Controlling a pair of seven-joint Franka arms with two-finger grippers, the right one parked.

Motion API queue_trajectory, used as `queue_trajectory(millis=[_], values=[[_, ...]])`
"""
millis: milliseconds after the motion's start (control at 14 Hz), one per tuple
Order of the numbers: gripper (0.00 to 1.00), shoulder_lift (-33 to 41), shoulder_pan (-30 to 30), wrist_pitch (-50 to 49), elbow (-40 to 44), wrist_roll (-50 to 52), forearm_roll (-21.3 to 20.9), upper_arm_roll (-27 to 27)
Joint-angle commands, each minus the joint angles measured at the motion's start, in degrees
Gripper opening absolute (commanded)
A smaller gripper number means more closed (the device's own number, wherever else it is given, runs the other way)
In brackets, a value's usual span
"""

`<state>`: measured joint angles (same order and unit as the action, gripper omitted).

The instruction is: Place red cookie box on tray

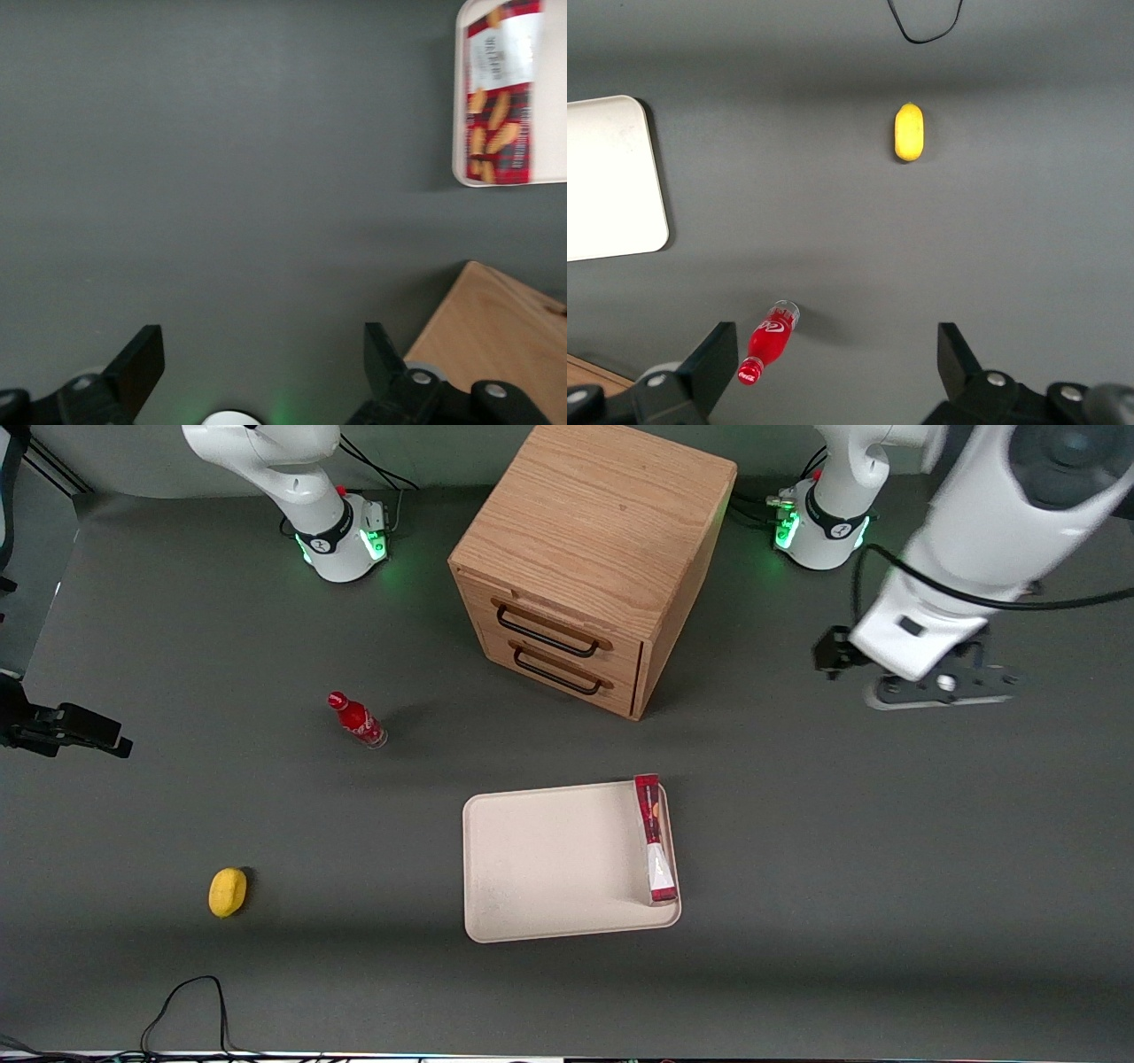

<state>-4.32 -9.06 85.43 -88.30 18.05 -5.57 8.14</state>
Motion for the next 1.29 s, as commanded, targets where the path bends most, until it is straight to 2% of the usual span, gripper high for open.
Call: queue_trajectory(millis=[0,143,429,643,1071,1214], values=[[1.0,2.6,6.7,2.1,-4.2,-9.2,1.3,0.5],[1.0,2.9,10.2,3.2,-5.2,-12.9,3.0,0.4],[1.0,3.2,12.0,5.5,-6.6,-14.9,3.3,-0.2],[1.0,3.1,7.0,6.1,-6.5,-16.4,4.2,-7.2],[1.0,1.9,6.6,4.5,-4.0,-16.9,5.0,-7.6],[1.0,1.9,6.8,2.2,-3.5,-18.9,8.3,-7.9]])
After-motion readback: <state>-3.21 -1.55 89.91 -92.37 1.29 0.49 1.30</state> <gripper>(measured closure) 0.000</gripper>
